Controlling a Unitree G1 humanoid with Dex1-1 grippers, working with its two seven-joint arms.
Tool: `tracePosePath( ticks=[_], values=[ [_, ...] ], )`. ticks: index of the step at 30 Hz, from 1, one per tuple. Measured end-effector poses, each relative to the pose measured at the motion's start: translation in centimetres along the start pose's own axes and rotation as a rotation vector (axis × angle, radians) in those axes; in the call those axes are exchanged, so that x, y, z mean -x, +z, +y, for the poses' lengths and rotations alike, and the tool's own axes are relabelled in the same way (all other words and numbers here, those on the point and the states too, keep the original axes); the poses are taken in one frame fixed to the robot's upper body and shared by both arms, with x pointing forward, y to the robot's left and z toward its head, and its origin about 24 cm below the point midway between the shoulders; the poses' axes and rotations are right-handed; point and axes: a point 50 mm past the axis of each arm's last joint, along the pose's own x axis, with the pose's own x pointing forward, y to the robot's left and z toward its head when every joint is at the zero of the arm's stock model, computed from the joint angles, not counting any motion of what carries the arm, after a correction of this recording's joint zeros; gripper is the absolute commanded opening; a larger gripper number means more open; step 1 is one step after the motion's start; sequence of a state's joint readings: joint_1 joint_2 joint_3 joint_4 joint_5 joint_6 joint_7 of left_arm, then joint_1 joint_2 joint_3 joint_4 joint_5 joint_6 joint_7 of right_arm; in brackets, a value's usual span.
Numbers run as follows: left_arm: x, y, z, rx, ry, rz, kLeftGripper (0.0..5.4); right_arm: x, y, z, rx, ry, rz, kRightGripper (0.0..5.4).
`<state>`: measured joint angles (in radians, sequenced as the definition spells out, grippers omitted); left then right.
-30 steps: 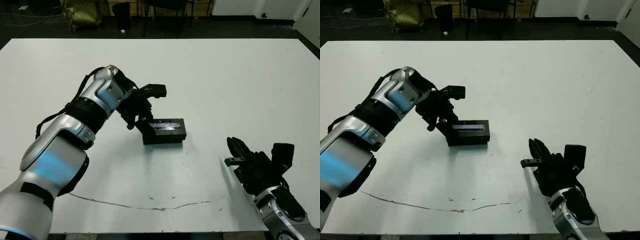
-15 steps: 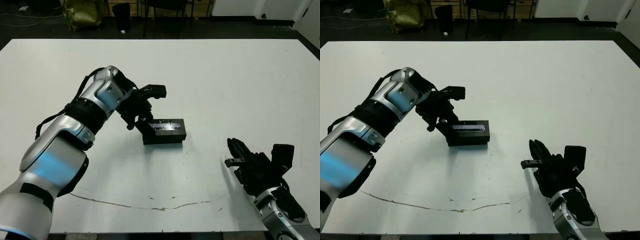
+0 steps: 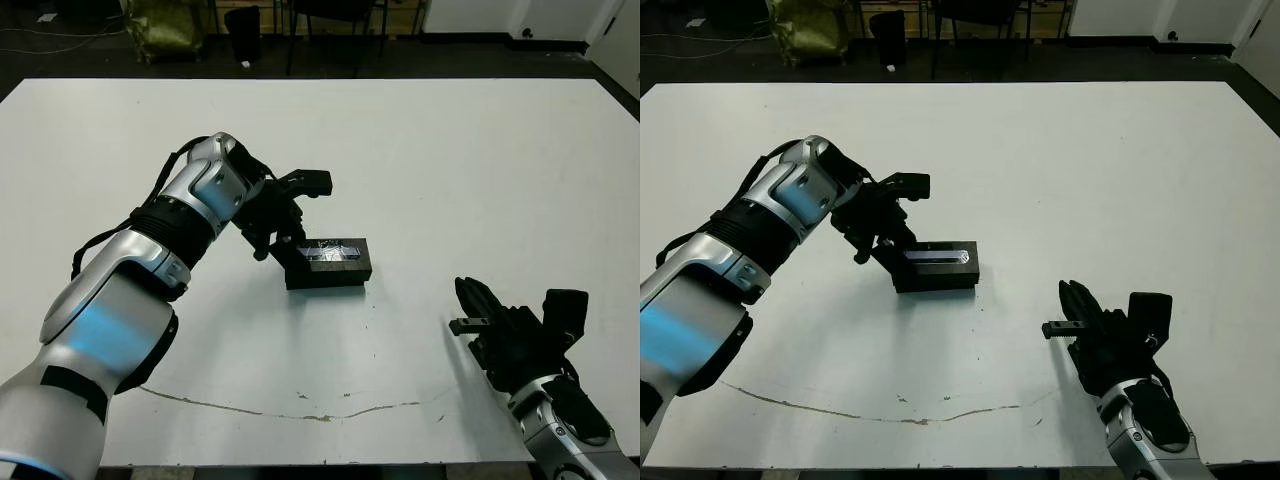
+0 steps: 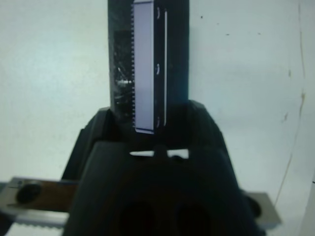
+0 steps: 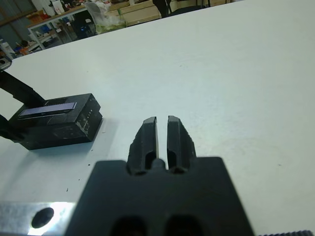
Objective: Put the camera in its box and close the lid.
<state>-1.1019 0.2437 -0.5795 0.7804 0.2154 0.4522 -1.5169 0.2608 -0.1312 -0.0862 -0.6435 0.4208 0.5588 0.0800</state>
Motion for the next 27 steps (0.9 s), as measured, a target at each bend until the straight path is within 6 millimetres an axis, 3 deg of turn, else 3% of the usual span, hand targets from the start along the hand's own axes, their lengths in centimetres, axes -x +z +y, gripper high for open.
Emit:
tracePosePath(
  ticks=[7, 27],
  values=[
    [-0.9, -1.4, -0.2, 0.021, 0.012, -0.001, 2.02, -0.1, 0.0, 0.0, -0.007, 0.003, 0.004, 0.00],
    [-1.0, -1.6, -0.4, 0.017, 0.013, -0.002, 1.97, -0.2, 0.2, 0.0, -0.012, 0.011, -0.001, 0.00]
  ],
)
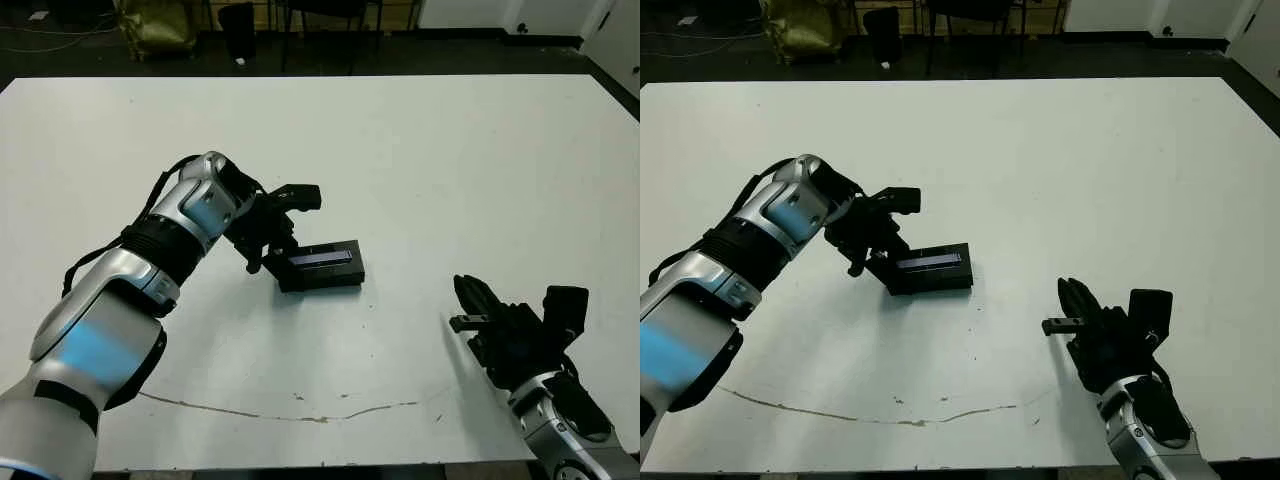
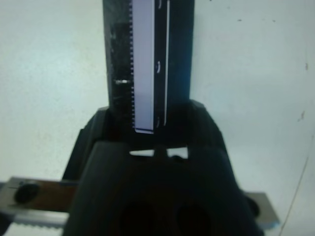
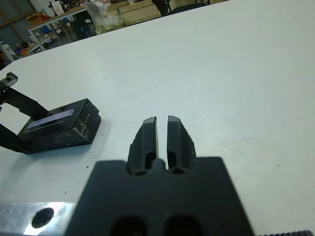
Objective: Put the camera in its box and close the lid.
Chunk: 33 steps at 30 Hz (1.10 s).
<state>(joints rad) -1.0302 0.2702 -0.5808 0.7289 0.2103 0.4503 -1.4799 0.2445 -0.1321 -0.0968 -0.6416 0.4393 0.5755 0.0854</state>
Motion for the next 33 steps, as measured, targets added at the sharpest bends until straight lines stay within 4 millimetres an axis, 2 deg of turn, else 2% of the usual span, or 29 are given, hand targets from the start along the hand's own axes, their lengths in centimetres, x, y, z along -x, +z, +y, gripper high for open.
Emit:
tracePosePath(
  ticks=[19, 26, 33],
  values=[
    [-0.7, 0.9, 0.2, 0.007, -0.001, -0.003, 1.97, 0.1, 0.2, 0.0, 0.012, -0.005, -0.001, 0.00],
    [-1.4, 0.8, 0.0, -0.111, 0.027, 0.007, 3.61, 0.1, 0.1, 0.0, 0.005, -0.006, 0.001, 0.00],
    [-1.8, 1.3, -0.1, -0.154, 0.045, -0.003, 5.28, 0.2, 0.0, 0.0, 0.005, -0.007, 0.004, 0.00]
  ],
)
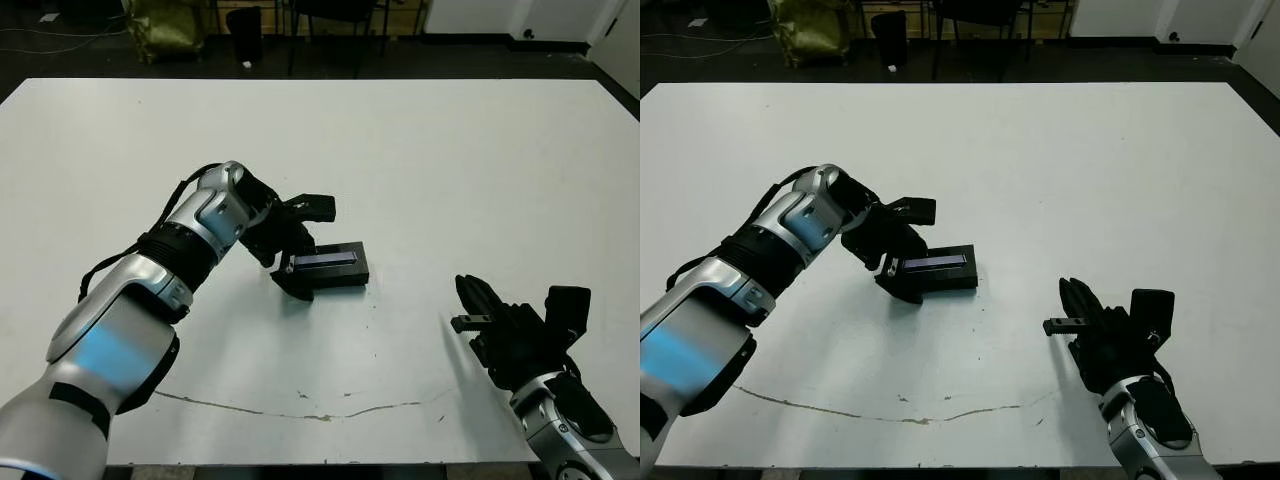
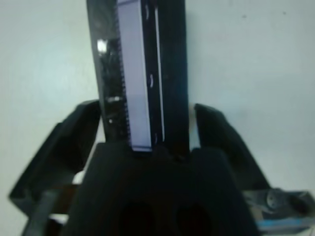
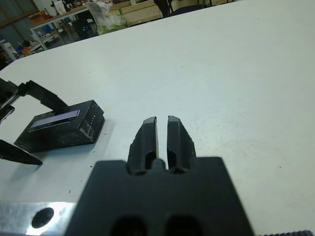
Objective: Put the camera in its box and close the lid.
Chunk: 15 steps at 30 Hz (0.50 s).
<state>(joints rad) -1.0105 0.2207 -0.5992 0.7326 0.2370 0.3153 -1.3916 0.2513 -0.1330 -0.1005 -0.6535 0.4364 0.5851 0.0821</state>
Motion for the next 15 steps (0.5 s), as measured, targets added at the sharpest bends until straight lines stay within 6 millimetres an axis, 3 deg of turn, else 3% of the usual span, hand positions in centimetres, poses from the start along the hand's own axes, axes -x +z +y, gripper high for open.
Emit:
tracePosePath(
  ticks=[15],
  values=[
    [-0.08, -0.01, -0.38, -0.102, 0.028, -0.039, 5.39, 0.08, -0.07, 0.04, 0.000, 0.008, 0.003, 0.00]
  ],
)
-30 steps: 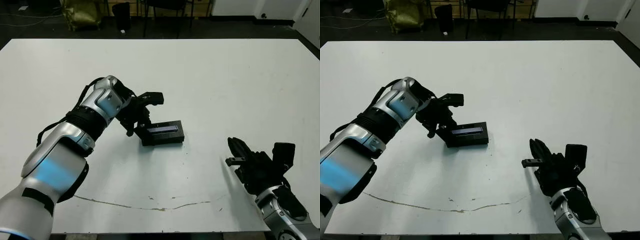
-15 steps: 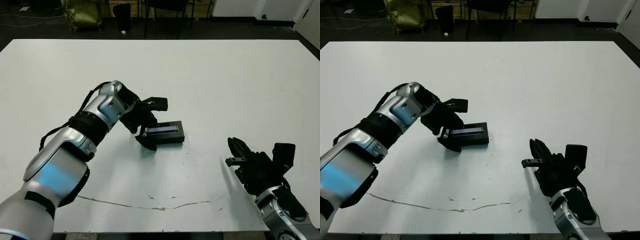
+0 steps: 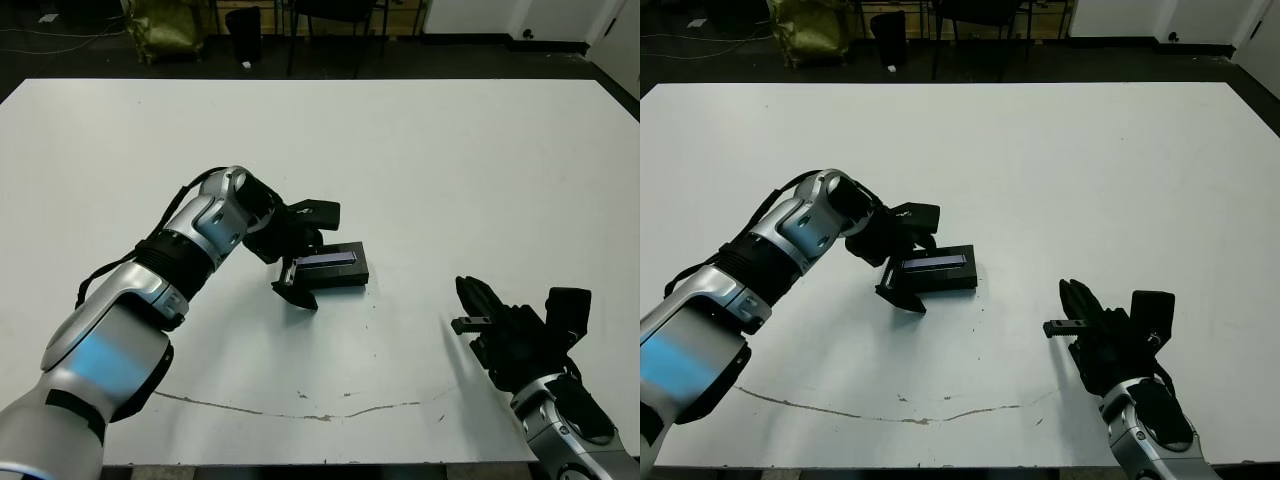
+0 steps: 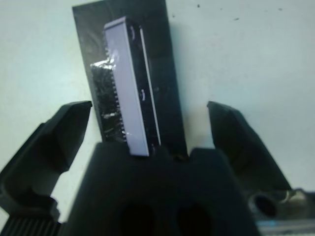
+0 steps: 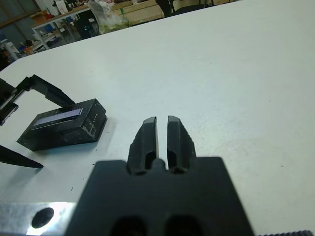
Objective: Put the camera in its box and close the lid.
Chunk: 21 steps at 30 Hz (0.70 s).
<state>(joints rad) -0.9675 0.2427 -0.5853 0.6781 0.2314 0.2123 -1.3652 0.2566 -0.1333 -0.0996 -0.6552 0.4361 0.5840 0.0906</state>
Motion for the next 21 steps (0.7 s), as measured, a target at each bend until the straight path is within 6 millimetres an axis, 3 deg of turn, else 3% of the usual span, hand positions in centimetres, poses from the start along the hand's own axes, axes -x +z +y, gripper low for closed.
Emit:
tracePosePath(
  ticks=[21],
  values=[
    [0.43, -0.14, 0.18, -0.054, 0.101, -0.046, 5.39, 0.02, -0.28, -0.03, -0.008, 0.010, 0.001, 0.00]
  ],
)
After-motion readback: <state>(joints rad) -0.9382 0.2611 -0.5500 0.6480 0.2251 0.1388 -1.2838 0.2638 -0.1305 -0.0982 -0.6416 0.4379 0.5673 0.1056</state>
